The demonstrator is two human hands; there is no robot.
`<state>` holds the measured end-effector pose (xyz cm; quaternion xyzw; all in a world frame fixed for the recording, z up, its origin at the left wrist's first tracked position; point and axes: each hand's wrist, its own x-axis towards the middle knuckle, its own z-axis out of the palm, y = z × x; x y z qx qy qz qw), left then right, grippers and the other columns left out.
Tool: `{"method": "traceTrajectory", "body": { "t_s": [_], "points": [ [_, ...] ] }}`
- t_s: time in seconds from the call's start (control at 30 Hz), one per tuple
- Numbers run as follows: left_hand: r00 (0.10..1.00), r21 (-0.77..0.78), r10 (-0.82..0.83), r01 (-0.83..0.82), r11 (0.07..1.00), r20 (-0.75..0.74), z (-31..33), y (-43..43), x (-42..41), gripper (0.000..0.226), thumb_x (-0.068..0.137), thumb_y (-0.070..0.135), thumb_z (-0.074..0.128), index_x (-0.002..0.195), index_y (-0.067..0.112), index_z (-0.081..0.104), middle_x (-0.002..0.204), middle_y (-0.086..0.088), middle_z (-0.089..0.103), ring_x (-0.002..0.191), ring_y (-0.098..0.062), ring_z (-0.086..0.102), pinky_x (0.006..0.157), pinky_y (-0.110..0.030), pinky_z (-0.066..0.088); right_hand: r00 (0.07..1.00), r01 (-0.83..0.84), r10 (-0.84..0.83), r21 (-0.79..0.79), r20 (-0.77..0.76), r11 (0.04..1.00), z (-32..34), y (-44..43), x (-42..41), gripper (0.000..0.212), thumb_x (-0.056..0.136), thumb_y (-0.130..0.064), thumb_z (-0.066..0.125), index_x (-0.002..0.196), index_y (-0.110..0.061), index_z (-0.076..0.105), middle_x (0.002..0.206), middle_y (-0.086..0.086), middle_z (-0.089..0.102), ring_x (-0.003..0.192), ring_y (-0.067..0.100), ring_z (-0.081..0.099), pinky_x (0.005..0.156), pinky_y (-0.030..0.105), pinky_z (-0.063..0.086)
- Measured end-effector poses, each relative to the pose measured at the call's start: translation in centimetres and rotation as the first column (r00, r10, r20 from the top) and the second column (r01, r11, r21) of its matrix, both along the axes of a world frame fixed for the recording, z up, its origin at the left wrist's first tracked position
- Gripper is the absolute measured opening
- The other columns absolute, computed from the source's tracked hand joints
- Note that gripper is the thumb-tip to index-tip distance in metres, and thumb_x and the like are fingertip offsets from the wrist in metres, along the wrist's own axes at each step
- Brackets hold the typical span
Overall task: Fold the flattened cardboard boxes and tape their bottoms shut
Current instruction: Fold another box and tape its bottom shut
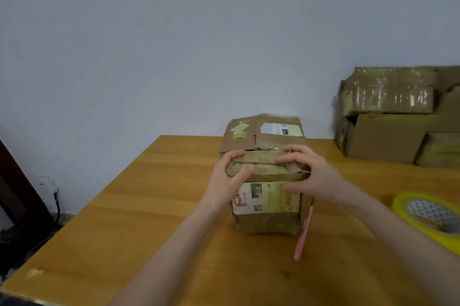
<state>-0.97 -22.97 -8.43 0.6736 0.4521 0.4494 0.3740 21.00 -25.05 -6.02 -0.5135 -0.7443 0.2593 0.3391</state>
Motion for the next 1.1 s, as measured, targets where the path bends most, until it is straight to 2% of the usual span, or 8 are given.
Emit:
{"method": "traceTrajectory", "body": {
  "t_s": [0.1, 0.23, 0.37, 0.53, 0.73, 0.83, 1.0, 1.1],
  "points": [
    [0.999, 0.090, 0.039, -0.040, 0.995, 0.008, 1.7, -0.2, -0.6, 0.072, 0.069, 0.057, 0.062, 0.136, 0.041, 0.039, 0.129, 0.025, 0.042, 0.121, -0.002, 0.042, 0.096, -0.032, 0.043, 0.997, 0.032, -0.026, 0.079, -0.070, 0.996, 0.7, -0.4, -1.2, 0.086, 0.067, -0.022, 0.081, 0.139, -0.034, 0.035, 0.138, -0.015, 0.037, 0.121, 0.006, 0.044, 0.100, 0.032, 0.045],
    [0.997, 0.029, 0.063, -0.062, 0.998, -0.031, 0.7, -0.4, -3.1, 0.087, 0.069, 0.063, 0.068, 0.143, 0.045, 0.026, 0.138, 0.015, 0.038, 0.127, -0.006, 0.040, 0.101, -0.039, 0.044, 1.000, 0.016, -0.016, -0.025, 0.005, 1.000, -0.3, -0.3, -2.9, 0.097, 0.067, -0.059, 0.071, 0.147, -0.033, 0.021, 0.145, -0.012, 0.033, 0.123, 0.004, 0.036, 0.098, 0.028, 0.037],
    [1.000, 0.015, 0.009, -0.008, 1.000, -0.024, -0.3, -0.8, -4.0, 0.072, 0.077, 0.058, 0.064, 0.140, 0.048, 0.030, 0.123, 0.038, 0.037, 0.106, 0.026, 0.042, 0.087, -0.019, 0.046, 0.996, 0.024, -0.028, 0.044, 0.084, 0.999, -1.2, 0.4, -3.4, 0.114, 0.052, -0.091, 0.047, 0.147, -0.034, 0.019, 0.149, -0.011, 0.030, 0.126, 0.003, 0.032, 0.102, 0.032, 0.036],
    [0.998, 0.031, 0.015, -0.013, 0.999, -0.068, -0.1, -0.5, -3.8, 0.082, 0.075, 0.055, 0.059, 0.146, 0.047, 0.019, 0.138, 0.033, 0.026, 0.125, 0.009, 0.031, 0.092, -0.020, 0.035, 0.994, 0.027, -0.041, 0.133, 0.101, 0.991, -0.5, 0.7, -3.1, 0.101, 0.062, -0.071, 0.062, 0.146, -0.031, 0.024, 0.141, -0.021, 0.031, 0.126, -0.004, 0.029, 0.101, 0.026, 0.031],
    [0.995, 0.010, -0.062, 0.063, 0.998, -0.083, -0.6, -0.4, -4.0, 0.078, 0.079, 0.049, 0.063, 0.144, 0.050, 0.019, 0.137, 0.032, 0.028, 0.117, 0.024, 0.031, 0.087, -0.007, 0.037, 0.985, 0.129, -0.120, 0.064, -0.125, 0.990, 0.2, 1.8, -2.6, 0.008, 0.086, -0.029, 0.064, 0.093, -0.030, 0.065, 0.093, -0.017, 0.065, 0.091, 0.002, 0.061, 0.074, 0.017, 0.049],
    [0.991, 0.023, -0.070, 0.073, 0.997, -0.117, -0.6, -0.2, -4.0, 0.078, 0.073, 0.062, 0.066, 0.138, 0.058, 0.024, 0.142, 0.024, 0.030, 0.126, 0.009, 0.032, 0.099, -0.024, 0.037, 0.981, 0.172, -0.165, 0.073, -0.099, 0.982, 0.6, 2.2, -3.2, 0.005, 0.082, -0.021, 0.070, 0.081, -0.025, 0.067, 0.086, -0.013, 0.067, 0.084, 0.004, 0.063, 0.071, 0.020, 0.051],
    [0.980, 0.017, -0.077, 0.081, 0.997, -0.185, -0.2, 0.1, -3.8, 0.064, 0.071, 0.062, 0.065, 0.128, 0.056, 0.039, 0.136, 0.015, 0.032, 0.122, 0.005, 0.037, 0.095, -0.025, 0.046, 0.949, 0.223, -0.255, 0.181, 0.184, 0.958, 0.2, 2.4, -3.7, 0.010, 0.090, -0.025, 0.058, 0.083, -0.030, 0.065, 0.085, -0.013, 0.067, 0.074, 0.012, 0.064, 0.070, 0.034, 0.056],
    [0.965, 0.063, -0.056, 0.075, 0.995, -0.256, -0.2, 0.3, -4.0, 0.071, 0.064, 0.069, 0.059, 0.130, 0.047, 0.046, 0.143, 0.019, 0.023, 0.130, -0.003, 0.031, 0.095, -0.027, 0.049, 0.958, 0.099, -0.142, 0.177, 0.250, 0.979, 0.2, 1.7, -3.0, 0.019, 0.096, -0.035, 0.046, 0.105, -0.030, 0.062, 0.118, -0.008, 0.063, 0.083, 0.010, 0.063, 0.077, 0.034, 0.053]
  ]
}}
